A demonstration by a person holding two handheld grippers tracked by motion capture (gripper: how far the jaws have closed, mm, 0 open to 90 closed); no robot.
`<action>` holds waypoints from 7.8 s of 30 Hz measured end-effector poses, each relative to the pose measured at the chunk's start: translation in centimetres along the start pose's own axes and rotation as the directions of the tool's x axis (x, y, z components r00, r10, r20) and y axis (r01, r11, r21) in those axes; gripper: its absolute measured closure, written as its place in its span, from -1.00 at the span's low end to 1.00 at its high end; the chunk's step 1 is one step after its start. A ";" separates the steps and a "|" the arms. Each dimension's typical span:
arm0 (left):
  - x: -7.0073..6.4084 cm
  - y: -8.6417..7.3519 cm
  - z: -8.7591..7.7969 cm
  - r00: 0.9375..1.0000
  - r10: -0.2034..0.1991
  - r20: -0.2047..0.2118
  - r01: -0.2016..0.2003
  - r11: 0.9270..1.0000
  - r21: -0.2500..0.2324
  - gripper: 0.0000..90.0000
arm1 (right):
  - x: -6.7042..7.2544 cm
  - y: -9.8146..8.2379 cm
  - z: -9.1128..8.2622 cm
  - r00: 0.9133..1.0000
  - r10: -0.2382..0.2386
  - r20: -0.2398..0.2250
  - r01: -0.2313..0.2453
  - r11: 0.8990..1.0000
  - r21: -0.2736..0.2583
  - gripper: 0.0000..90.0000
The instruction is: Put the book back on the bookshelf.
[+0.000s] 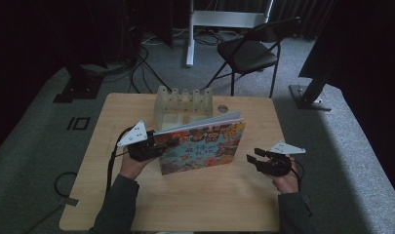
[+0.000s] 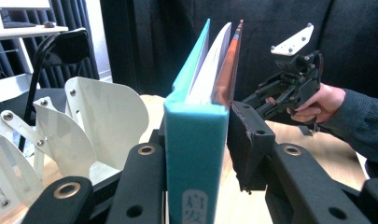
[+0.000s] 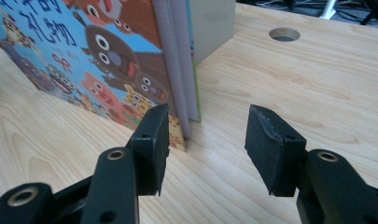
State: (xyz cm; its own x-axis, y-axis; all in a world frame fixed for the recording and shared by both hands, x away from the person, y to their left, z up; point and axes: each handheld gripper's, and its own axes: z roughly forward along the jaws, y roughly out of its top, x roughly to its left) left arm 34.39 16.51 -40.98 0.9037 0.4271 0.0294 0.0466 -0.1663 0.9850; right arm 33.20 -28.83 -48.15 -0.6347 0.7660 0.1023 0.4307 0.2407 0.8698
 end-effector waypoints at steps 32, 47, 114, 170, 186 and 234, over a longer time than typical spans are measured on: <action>-0.3 -0.3 1.7 1.000 0.002 0.026 -0.002 1.000 -0.013 0.42 | -0.3 -2.2 0.3 0.998 -0.012 0.067 0.007 0.998 0.070 0.08; -0.5 -0.4 1.8 1.000 0.018 0.024 -0.017 1.000 -0.023 0.57 | -0.3 -2.7 0.5 0.998 -0.006 0.069 0.000 0.997 0.083 0.08; -4.9 -1.1 2.7 0.997 0.038 -0.063 -0.043 0.996 -0.082 0.79 | -2.4 -6.1 2.8 0.980 -0.005 0.200 -0.035 0.980 0.195 -0.16; -6.5 -1.4 0.3 0.982 0.035 -0.183 -0.048 0.996 -0.071 0.79 | -2.3 -6.2 2.9 0.983 -0.009 0.183 -0.028 0.979 0.201 -0.35; -6.5 -1.6 -0.8 0.979 0.026 -0.203 -0.041 0.997 -0.067 0.79 | -2.3 -6.2 3.0 0.983 -0.009 0.183 -0.029 0.979 0.201 -0.35; -6.1 -1.3 -3.6 0.960 -0.010 -0.278 -0.008 0.998 -0.064 0.79 | -2.3 -6.2 3.0 0.983 -0.008 0.183 -0.029 0.979 0.201 -0.35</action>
State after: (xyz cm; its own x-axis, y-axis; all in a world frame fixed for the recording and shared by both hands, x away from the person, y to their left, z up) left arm 27.31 17.35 -41.82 0.7490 0.6593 0.0657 0.0121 -0.1128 0.9935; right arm 33.93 -30.32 -55.20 -0.5098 0.8603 0.0047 0.5689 0.3330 0.7520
